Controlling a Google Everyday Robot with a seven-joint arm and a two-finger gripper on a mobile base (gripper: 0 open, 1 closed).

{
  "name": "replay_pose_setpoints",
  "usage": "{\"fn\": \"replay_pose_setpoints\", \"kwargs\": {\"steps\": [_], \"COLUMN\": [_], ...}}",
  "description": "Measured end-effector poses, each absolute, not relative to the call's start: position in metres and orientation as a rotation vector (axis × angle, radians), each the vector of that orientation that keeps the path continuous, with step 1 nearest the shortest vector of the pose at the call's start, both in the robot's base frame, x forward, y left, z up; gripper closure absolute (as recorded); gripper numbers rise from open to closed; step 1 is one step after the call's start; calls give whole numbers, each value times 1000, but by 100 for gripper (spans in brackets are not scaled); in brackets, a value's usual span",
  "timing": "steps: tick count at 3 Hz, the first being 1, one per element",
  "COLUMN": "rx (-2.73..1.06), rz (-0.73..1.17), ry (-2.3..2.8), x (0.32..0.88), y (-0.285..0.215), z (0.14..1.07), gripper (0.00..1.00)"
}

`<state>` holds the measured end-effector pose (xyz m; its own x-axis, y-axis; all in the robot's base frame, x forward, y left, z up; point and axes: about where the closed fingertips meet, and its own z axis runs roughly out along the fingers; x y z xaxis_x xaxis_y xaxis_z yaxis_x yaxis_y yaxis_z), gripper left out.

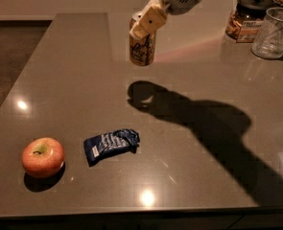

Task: Pick orange can

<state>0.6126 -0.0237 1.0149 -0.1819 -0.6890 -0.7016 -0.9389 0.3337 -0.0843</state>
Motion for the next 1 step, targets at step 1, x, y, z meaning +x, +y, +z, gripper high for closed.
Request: {"fn": "replay_pose_setpoints", "kwargs": {"steps": [1], "rx": [-1425], "rz": [488], "ry": [1945], "x": [613], "y": [-24], "z": [1016], "gripper": [100]}}
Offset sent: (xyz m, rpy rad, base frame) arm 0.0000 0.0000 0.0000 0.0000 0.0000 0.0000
